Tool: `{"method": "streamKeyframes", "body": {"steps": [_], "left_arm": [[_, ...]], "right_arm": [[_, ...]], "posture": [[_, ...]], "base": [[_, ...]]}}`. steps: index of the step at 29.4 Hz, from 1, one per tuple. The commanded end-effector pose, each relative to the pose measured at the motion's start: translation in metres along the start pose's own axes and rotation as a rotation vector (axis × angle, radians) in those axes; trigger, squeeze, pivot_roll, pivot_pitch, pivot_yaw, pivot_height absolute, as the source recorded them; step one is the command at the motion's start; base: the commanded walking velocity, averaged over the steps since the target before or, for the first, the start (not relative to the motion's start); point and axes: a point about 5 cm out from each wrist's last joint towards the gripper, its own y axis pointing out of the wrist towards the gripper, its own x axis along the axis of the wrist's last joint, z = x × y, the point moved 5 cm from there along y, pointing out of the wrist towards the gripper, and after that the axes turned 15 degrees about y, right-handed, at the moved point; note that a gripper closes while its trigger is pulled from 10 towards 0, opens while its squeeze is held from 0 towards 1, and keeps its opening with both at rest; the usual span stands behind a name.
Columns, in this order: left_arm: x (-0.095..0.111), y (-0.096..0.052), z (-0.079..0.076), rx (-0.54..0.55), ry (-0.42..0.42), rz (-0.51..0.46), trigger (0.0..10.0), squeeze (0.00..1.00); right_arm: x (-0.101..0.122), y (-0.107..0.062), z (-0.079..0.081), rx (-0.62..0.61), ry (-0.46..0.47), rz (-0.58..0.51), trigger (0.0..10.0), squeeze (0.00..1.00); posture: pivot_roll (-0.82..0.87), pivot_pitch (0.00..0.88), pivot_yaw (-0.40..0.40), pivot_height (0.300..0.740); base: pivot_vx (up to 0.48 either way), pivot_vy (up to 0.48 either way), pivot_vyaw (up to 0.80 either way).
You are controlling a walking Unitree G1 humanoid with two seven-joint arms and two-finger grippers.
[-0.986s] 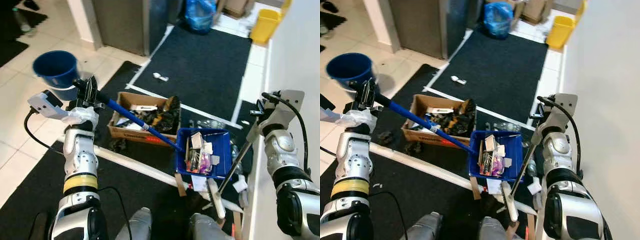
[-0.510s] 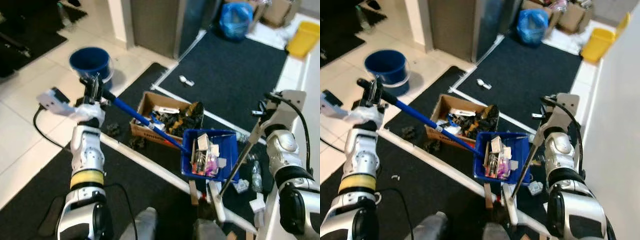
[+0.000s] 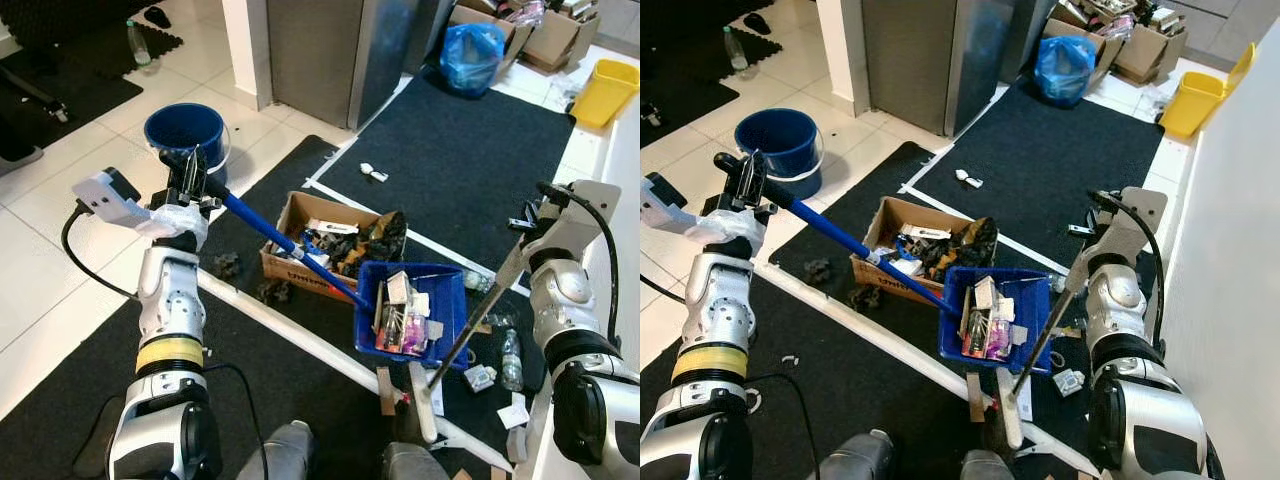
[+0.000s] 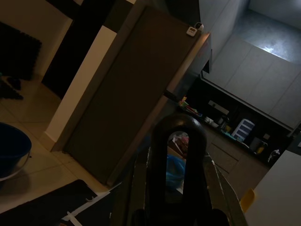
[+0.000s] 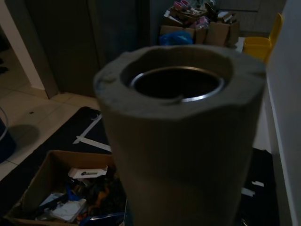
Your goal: Sweep floor
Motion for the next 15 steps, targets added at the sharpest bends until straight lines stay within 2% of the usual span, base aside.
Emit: {"method": "streamKeyframes", "body": {"steps": [1,10,15], "left_arm": [[0.0106,0.0062,0.0013,0.009,-0.003,-0.043,10.0,0.0],[0.0077,0.0069,-0.0036,-0.002,-0.005,-0.037,10.0,0.0],[0.0072,0.0075,-0.0053,-0.008,-0.004,-0.037,10.0,0.0]], "right_arm": [[0.0076,0.002,-0.0028,-0.012,0.006,-0.022,10.0,0.0],[0.0078,0.0014,-0.0048,-0.018,0.01,-0.025,10.0,0.0],[0.0079,0.001,-0.0061,-0.021,0.009,-0.026,10.0,0.0]], "posture": [[0.18,0.0,-0.077,0.74],[0.18,0.0,-0.072,0.74],[0.18,0.0,-0.07,0.74]], "base": [[0.296,0.0,0.0],[0.306,0.0,0.0],[0.431,0.0,0.0]]}}
